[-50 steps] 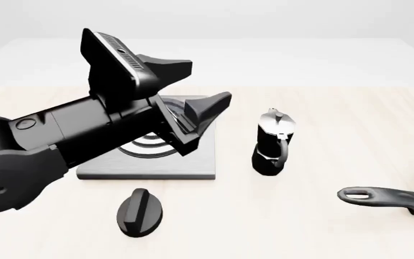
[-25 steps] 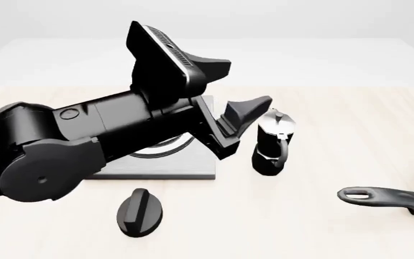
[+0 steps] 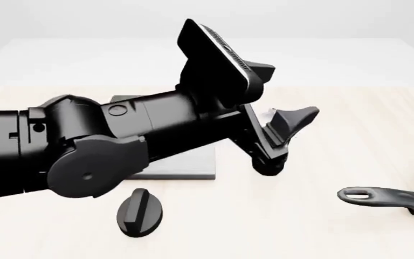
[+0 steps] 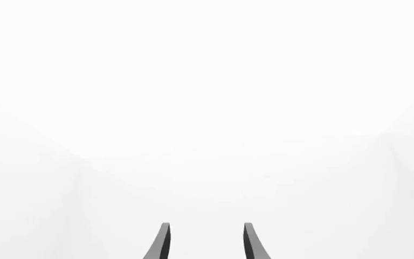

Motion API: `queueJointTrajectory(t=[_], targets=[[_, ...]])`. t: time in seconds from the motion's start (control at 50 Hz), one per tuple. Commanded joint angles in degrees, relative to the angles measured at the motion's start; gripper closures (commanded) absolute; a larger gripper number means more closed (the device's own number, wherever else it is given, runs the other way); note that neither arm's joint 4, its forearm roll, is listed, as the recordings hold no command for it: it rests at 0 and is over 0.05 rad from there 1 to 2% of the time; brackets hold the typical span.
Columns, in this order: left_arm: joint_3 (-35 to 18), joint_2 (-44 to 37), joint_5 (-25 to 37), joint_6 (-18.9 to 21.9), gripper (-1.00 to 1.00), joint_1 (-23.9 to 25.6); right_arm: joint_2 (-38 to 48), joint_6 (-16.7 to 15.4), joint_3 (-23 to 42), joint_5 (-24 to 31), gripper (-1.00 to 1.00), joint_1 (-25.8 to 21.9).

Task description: Put the frying pan on the stove.

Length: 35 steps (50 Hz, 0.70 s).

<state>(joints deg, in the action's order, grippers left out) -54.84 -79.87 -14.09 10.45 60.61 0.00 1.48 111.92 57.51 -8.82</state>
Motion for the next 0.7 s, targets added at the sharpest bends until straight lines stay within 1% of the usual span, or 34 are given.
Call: queueJointTrajectory(t=[0.02, 0.22, 0.44, 0.7], targets=[[-3.5, -3.5, 1.1, 0.2, -1.00, 2.2, 0.0, 0.2, 0.6, 0.3, -1.00, -0.4], [-5.4, -5.8, 1.6, 0.1, -1.00, 3.1, 0.0, 0.5, 0.9, 0.3, -1.00, -0.4], [-8.5, -8.3, 2.6, 0.0, -1.00, 5.4, 0.0, 0.3, 3.3, 2.2, -1.00, -0.8], [-11.1, -11.0, 3.2, -0.5, -1.00, 7.1, 0.0, 0.6, 2.6, 1.2, -1.00, -0.2]])
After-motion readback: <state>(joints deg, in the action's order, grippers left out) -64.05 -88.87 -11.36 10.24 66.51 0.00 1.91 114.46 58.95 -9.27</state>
